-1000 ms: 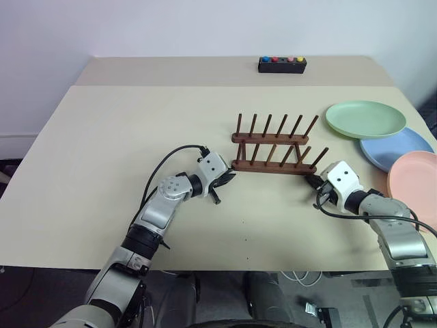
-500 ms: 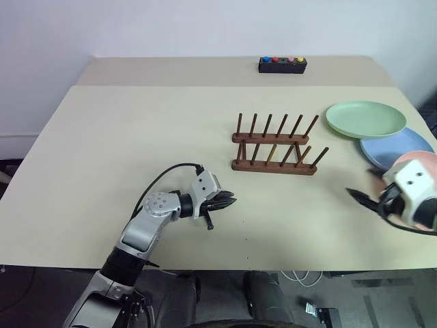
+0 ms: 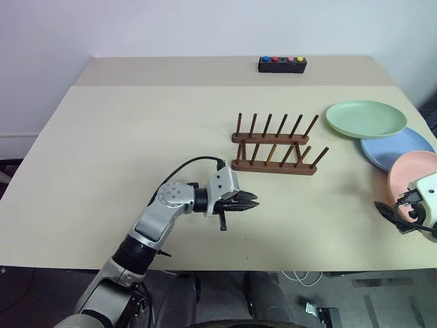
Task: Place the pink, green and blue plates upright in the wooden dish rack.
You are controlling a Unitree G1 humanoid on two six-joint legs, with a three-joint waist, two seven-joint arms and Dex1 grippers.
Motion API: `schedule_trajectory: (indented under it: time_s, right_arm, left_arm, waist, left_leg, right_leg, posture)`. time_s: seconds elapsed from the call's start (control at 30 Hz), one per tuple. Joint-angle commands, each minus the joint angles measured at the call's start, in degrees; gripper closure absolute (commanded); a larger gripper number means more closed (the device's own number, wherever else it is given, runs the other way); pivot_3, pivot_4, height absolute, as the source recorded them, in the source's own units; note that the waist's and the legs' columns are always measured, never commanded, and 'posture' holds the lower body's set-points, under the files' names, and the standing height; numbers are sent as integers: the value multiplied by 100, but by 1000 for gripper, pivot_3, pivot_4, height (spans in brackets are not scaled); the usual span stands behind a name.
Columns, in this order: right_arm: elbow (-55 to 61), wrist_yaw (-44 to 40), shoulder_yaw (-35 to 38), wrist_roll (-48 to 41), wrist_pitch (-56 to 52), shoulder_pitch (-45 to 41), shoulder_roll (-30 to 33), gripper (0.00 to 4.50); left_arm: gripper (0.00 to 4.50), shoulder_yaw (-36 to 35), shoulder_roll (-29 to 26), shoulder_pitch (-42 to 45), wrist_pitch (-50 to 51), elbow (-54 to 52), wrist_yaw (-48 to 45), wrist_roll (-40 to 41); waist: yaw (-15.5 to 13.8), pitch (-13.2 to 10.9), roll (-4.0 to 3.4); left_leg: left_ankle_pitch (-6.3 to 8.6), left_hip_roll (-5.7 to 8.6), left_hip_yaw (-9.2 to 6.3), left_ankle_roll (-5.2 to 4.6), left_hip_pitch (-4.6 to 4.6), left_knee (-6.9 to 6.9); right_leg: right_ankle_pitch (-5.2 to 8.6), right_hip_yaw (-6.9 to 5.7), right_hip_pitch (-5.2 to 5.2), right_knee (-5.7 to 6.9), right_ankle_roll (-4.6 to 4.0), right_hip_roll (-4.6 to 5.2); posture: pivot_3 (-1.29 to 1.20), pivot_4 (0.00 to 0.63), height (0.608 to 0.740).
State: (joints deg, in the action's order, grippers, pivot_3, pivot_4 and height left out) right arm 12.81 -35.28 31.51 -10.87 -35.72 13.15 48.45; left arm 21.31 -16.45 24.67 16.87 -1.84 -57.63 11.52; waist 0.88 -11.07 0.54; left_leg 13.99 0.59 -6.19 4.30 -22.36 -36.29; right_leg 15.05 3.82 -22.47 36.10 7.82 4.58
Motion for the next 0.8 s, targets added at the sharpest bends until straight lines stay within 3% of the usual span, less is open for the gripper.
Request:
schedule_trajectory:
  time_s: [0.03, 0.1, 0.2, 0.43, 0.8]
  right_arm:
    - [-109, 155, -68, 193, 29, -46, 45, 184]
    - [-153, 164, -65, 188, 10, -71, 37, 184]
    - [-134, 158, -52, 143, -55, -75, 37, 1059]
    - [-150, 192, -34, 166, -112, -32, 26, 4467]
    - [363, 341, 189, 324, -339, 52, 217, 4467]
  left_arm:
    - [3902, -62, -24, 17, -117, -58, -32, 61]
    - [3902, -48, -50, -21, -143, -59, -9, 39]
    - [3902, -40, -95, -107, -144, -103, 33, 41]
    - [3902, -7, -44, -54, -141, -46, 100, 3]
    - [3902, -13, -26, -7, -217, 58, 65, -15]
  waist:
    - [-8, 0, 0]
    - [-9, 0, 0]
    - [-8, 0, 0]
    - [-10, 0, 0]
    - [-10, 0, 1]
  left_leg:
    - [0, 0, 0, 0, 0, 0]
    - [0, 0, 0, 0, 0, -1]
    - [0, 0, 0, 0, -1, -1]
    - [0, 0, 0, 0, 0, -1]
    - [0, 0, 0, 0, -1, -1]
  right_leg:
    - [0, 0, 0, 0, 1, 0]
    - [0, 0, 1, 0, 1, 0]
    - [0, 0, 1, 0, 1, 0]
    - [0, 0, 1, -1, 0, 0]
    - [0, 0, 1, -1, 0, 0]
  posture:
    - [0, 150, 734]
    - [0, 150, 734]
    - [0, 150, 734]
    - [0, 150, 734]
    - [0, 150, 734]
